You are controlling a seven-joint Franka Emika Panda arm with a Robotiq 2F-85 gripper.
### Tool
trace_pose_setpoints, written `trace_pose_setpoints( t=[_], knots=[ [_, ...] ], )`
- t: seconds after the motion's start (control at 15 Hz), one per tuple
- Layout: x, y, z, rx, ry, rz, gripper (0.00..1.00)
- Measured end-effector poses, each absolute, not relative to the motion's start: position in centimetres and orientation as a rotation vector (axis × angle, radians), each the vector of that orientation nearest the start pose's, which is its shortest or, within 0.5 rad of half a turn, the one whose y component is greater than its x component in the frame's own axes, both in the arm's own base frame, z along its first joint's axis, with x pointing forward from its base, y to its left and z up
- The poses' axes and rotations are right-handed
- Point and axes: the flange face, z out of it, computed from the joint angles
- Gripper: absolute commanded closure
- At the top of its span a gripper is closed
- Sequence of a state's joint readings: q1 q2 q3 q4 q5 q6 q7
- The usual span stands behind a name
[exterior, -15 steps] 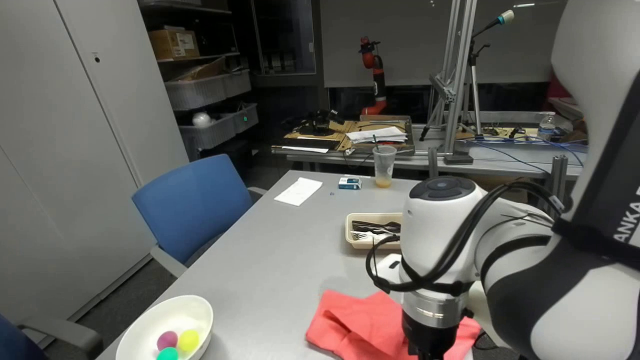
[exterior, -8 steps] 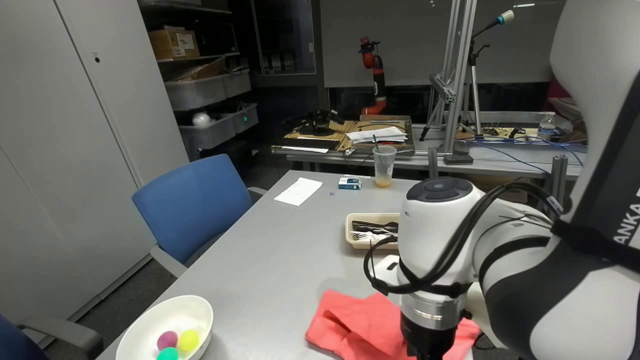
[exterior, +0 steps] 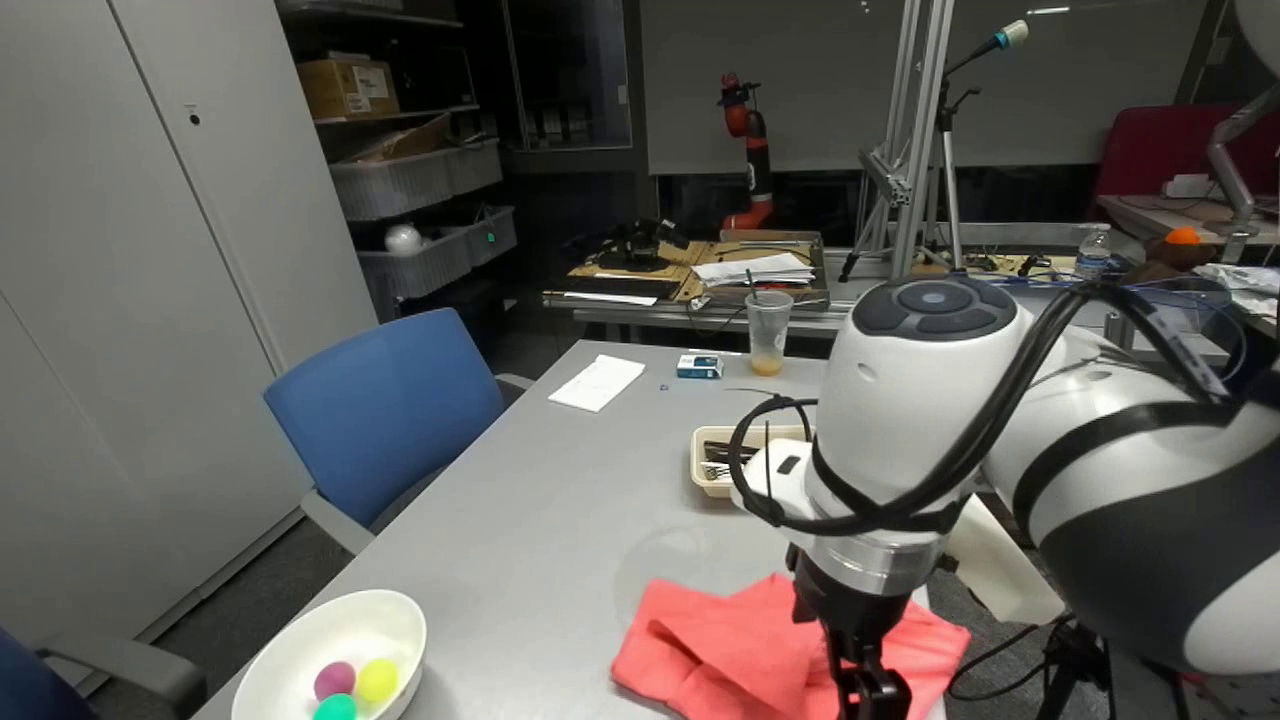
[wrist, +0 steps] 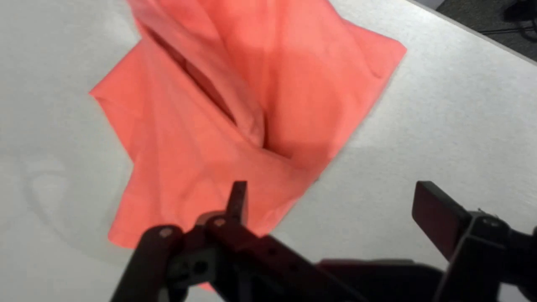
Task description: Fold the shirt
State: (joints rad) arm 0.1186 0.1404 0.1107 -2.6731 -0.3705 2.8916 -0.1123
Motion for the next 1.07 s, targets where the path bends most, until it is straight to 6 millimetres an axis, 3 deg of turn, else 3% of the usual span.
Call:
trace_pose_setpoints(
  t=[0.13,0.27,0.33,0.53,0.8,1.0,1.07],
  knots=[
    [40.7,11.2,20.4,-3.058,-1.135,-0.172,0.0],
    [41.2,10.5,20.3,-3.084,-1.143,-0.185,0.08],
    [41.5,10.2,20.2,-3.096,-1.144,-0.189,0.07],
    [42.5,9.5,19.3,-3.131,-1.141,-0.197,0.02],
    [43.6,9.6,17.6,-3.141,-1.143,-0.173,0.06],
    [44.0,9.9,16.0,-3.138,-1.141,-0.138,0.24],
    [44.1,9.9,15.6,-3.138,-1.14,-0.128,0.38]
  ],
)
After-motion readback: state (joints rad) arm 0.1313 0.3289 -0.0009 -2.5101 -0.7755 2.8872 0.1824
